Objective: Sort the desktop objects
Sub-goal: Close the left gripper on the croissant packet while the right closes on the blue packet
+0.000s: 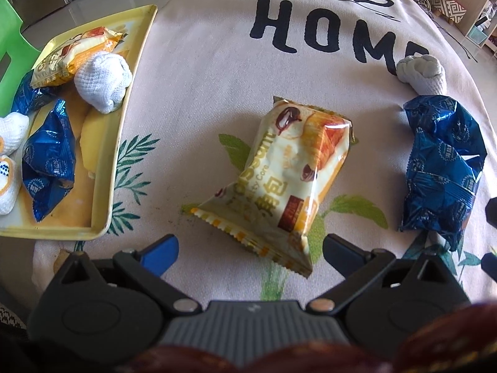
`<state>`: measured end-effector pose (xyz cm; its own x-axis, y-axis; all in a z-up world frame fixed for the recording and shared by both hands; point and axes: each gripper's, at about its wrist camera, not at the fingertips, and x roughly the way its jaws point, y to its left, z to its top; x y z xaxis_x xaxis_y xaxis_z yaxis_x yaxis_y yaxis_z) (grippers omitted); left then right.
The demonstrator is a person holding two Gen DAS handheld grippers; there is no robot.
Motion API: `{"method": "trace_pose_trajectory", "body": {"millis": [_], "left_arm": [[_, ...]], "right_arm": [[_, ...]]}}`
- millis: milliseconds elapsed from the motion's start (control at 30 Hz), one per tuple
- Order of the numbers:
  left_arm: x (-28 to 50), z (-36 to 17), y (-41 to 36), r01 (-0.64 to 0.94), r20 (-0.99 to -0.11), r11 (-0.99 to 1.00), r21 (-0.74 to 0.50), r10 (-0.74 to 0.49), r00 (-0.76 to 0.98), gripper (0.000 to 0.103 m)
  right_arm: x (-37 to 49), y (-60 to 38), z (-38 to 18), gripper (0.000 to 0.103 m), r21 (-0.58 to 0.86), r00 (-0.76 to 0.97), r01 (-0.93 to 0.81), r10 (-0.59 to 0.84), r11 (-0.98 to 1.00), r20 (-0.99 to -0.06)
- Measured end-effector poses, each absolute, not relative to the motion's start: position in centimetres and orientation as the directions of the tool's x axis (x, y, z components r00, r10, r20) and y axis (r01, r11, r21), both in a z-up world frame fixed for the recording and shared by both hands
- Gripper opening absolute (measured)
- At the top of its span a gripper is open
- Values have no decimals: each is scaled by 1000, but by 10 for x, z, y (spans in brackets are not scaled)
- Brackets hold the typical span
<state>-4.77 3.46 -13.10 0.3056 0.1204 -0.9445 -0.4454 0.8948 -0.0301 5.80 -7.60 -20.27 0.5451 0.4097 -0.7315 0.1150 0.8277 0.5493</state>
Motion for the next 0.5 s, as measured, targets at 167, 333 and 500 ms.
{"method": "trace_pose_trajectory", "body": {"millis": [167, 333, 500], "left_arm": [[-46, -124, 38, -443, -933, 896, -30, 134, 334, 103], [-36, -119, 44, -428, -922, 903, -41, 131, 364, 103], [-26, -114, 36, -396, -913, 918, -33, 134, 386, 103]], "right_arm": [[60, -68, -201, 92, 530, 551, 80, 406, 844, -729], [65, -63, -203, 92, 518, 557, 76, 395, 852, -731], [70, -59, -203, 92, 503, 564, 67, 383, 861, -731]]}}
